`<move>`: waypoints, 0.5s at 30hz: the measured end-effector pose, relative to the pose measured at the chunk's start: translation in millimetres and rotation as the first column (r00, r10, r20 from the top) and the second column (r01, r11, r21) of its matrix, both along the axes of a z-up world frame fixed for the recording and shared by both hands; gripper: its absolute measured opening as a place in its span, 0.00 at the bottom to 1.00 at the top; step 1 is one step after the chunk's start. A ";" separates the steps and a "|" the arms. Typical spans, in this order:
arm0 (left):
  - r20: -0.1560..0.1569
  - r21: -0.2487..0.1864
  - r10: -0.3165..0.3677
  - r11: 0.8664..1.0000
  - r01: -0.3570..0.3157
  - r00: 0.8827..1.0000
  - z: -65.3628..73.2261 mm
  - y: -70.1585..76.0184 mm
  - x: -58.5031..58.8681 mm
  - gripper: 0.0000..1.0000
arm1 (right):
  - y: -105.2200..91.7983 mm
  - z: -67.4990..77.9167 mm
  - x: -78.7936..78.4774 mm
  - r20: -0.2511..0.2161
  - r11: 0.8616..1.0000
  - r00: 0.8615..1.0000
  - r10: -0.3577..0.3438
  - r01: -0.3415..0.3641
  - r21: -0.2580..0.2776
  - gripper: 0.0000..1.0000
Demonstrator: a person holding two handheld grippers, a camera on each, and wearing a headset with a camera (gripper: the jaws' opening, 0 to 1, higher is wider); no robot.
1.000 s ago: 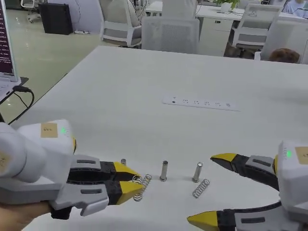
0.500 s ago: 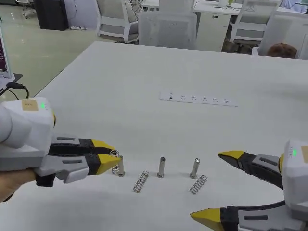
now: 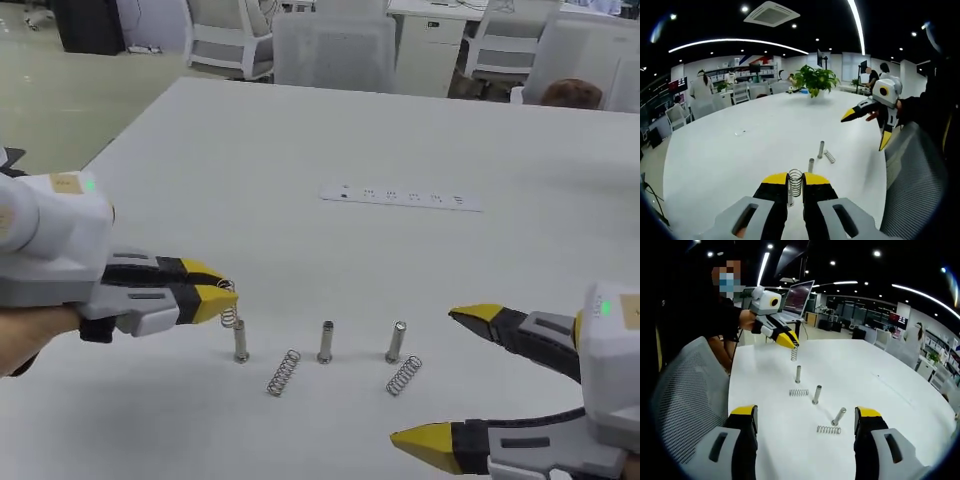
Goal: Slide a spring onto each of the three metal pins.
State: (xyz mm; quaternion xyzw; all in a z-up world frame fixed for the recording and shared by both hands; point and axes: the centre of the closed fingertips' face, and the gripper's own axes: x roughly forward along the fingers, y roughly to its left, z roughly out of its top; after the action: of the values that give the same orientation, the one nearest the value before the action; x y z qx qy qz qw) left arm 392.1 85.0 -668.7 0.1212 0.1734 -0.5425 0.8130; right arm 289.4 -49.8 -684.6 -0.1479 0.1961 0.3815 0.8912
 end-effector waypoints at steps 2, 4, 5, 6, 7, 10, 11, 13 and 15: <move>-0.003 -0.003 0.004 1.000 -0.004 1.000 -0.8 -1.1 3.5 0.03 | -0.4 -0.1 0.3 0.001 1.000 1.000 -0.002 0.002 -0.001 0.78; -0.004 -0.003 0.004 1.000 -0.004 1.000 -2.7 -3.0 5.7 0.03 | -0.8 -0.4 0.5 0.000 1.000 1.000 -0.004 0.004 0.000 0.78; -0.002 0.003 0.004 1.000 -0.004 1.000 -4.5 -3.5 6.6 0.03 | -1.1 -0.4 0.6 0.001 1.000 1.000 -0.005 0.005 0.000 0.78; -0.001 0.009 0.004 1.000 -0.004 1.000 -7.0 -3.9 8.0 0.03 | -1.3 -0.4 0.6 0.000 1.000 1.000 -0.006 0.006 0.000 0.78; -0.005 0.011 0.004 1.000 -0.004 1.000 -8.2 -4.2 8.6 0.03 | -1.5 -0.2 0.6 0.000 1.000 1.000 -0.006 0.006 0.003 0.78; -0.010 0.013 0.003 1.000 -0.003 1.000 -9.8 -5.1 8.8 0.03 | -2.5 -0.4 1.0 0.001 1.000 1.000 -0.009 0.009 0.000 0.78; -0.013 0.015 0.004 1.000 -0.004 1.000 -10.7 -4.9 9.3 0.03 | -2.4 -0.1 0.9 0.001 1.000 1.000 -0.009 0.009 0.005 0.78; -0.015 0.015 0.005 1.000 -0.005 1.000 -11.1 -4.9 9.6 0.03 | -2.6 -0.1 1.0 0.002 1.000 1.000 -0.009 0.009 0.003 0.78; -0.016 0.019 0.006 1.000 -0.005 1.000 -12.3 -4.8 10.6 0.03 | -2.8 -1.1 1.1 -0.002 1.000 1.000 -0.010 0.010 0.003 0.78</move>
State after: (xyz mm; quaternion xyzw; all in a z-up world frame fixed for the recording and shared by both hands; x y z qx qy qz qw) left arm 402.7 80.2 -681.1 0.1240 0.1853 -0.5395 0.8119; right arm 290.5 -52.6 -685.7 -0.1452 0.1972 0.3774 0.8931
